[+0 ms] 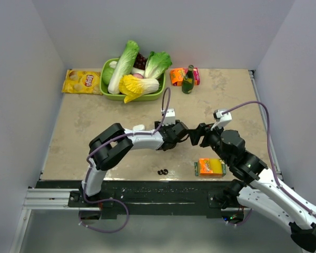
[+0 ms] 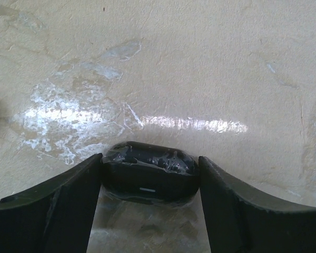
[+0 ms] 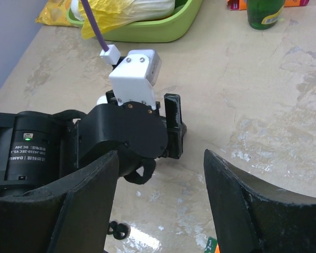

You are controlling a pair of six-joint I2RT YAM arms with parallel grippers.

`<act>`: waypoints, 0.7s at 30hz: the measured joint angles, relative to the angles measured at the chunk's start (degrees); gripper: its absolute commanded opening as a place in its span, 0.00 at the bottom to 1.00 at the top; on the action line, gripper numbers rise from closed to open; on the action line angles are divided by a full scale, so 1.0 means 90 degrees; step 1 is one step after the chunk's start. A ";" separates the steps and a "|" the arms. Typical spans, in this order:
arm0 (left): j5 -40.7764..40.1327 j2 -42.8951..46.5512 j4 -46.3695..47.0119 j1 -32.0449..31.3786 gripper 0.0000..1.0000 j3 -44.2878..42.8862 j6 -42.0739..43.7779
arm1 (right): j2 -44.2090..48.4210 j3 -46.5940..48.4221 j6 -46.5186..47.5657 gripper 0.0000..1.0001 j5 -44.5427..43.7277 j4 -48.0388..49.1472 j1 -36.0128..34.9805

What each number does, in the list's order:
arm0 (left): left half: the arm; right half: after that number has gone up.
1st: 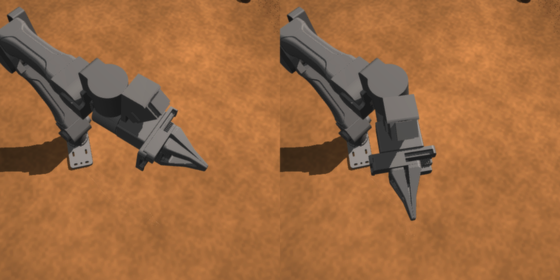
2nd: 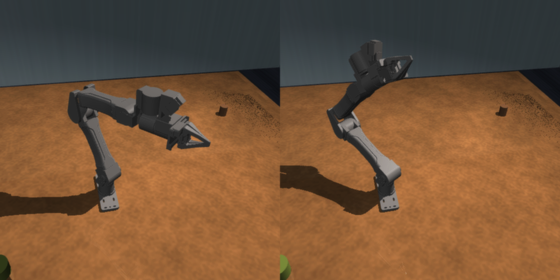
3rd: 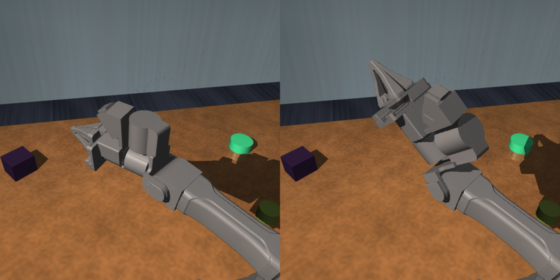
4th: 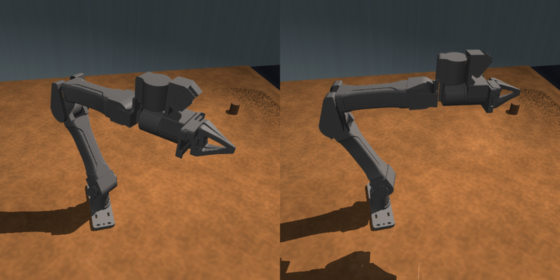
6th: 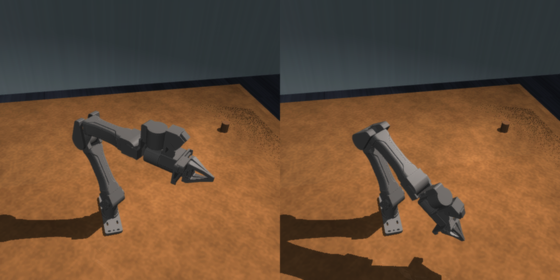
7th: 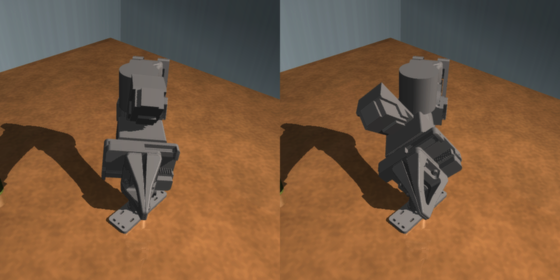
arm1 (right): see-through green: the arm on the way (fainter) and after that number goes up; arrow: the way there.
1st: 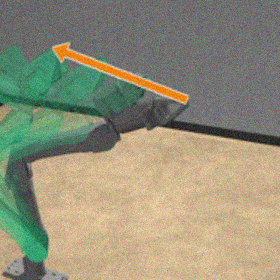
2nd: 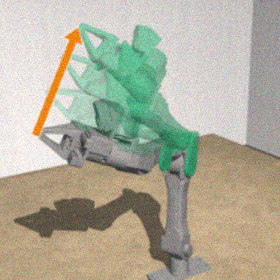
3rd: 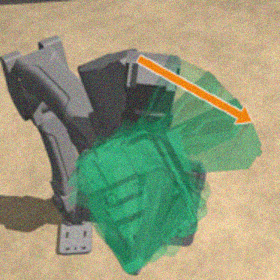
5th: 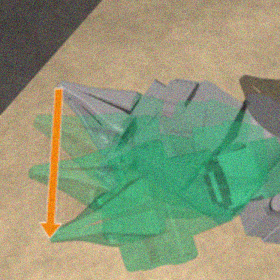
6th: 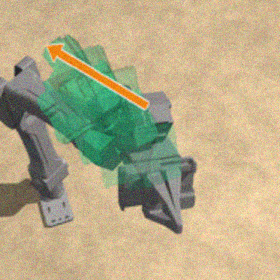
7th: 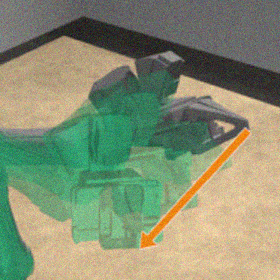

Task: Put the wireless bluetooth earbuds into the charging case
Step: Pick up the charging case at the center of the board.

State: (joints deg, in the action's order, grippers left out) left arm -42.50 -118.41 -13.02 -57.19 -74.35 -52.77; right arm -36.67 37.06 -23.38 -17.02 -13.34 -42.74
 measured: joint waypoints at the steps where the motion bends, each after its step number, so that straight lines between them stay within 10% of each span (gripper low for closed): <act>1: 0.0017 0.0066 0.0104 0.0007 0.00 0.0102 0.0027 | 0.0000 0.0010 0.0000 0.69 0.0000 -0.0007 0.0000; 14: 0.1321 0.3616 0.2548 0.0070 0.00 0.3473 0.2482 | -0.0291 0.1022 -0.0029 0.64 0.0219 -0.0187 0.0000; 21: 0.2997 0.6496 0.6348 0.0056 0.00 0.6868 0.4131 | -0.0848 0.1372 0.0126 0.98 0.1630 0.0126 -0.0002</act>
State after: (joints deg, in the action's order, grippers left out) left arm -15.53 -59.94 44.12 -56.69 -12.53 -15.59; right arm -44.29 49.41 -22.24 -2.35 -12.21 -42.76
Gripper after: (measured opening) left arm 0.736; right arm 0.853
